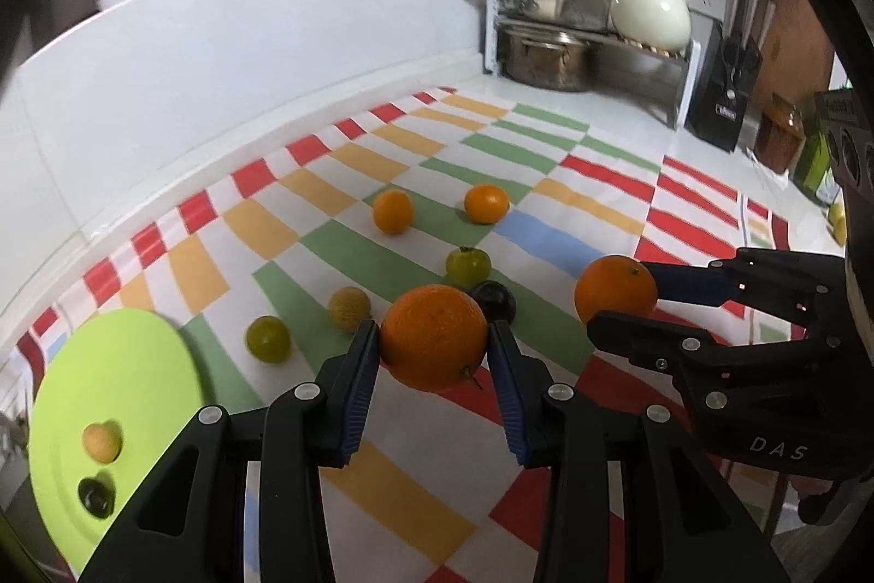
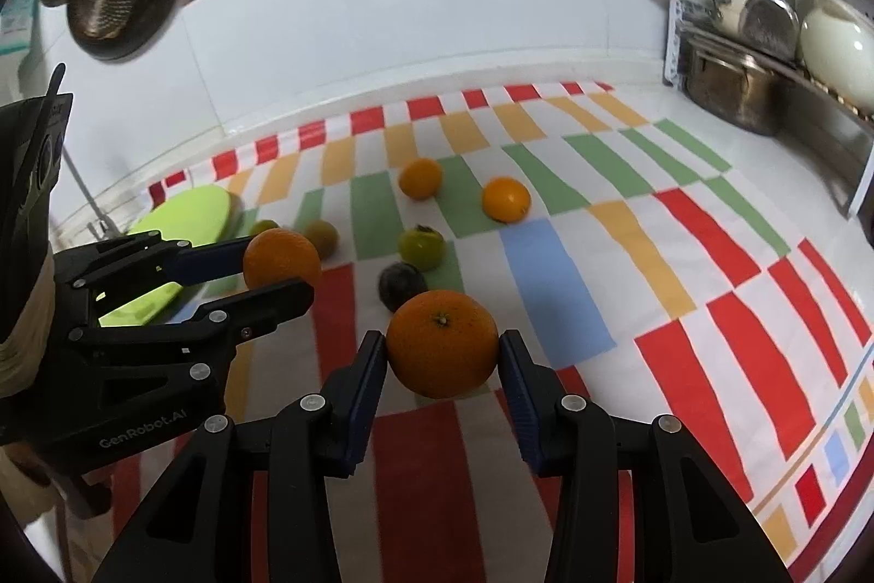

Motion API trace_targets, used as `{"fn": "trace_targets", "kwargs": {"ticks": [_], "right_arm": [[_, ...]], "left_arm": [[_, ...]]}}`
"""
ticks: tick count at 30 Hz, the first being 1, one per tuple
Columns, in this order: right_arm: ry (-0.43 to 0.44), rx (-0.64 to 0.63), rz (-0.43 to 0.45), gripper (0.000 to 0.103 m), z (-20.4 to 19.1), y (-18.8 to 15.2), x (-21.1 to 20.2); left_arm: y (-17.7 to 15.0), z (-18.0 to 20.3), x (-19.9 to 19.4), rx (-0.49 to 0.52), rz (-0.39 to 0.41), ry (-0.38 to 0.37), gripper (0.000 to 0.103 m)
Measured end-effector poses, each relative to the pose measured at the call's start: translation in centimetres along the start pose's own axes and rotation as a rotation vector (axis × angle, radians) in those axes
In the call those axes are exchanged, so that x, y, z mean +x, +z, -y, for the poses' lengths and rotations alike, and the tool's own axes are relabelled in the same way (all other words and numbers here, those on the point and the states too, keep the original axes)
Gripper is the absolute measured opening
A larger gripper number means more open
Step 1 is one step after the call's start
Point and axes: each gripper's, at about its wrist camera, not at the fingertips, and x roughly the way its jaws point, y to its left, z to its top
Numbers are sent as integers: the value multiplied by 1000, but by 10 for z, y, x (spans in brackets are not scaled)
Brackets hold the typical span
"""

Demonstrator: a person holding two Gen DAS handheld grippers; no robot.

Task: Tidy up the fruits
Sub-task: 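Grasp a large orange with the left gripper while the right gripper grasps a mandarin, then carry both oranges onto the green plate and open both grippers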

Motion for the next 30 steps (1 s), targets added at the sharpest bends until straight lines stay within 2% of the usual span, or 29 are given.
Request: {"fn": "trace_targets", "kwargs": {"ticks": [13,23,30], "right_arm": [[51,-77,80,43,-32,20,-32],[96,-112,134,43,-59,39,-39],[163,-132,151,43,-83,54,-35]], "left_arm": [[-2,-19,-52,-97,83,60,40],[-5,-45,-82,-155,126,104,40],[-9,-69,-97,-213,148,142,40]]}}
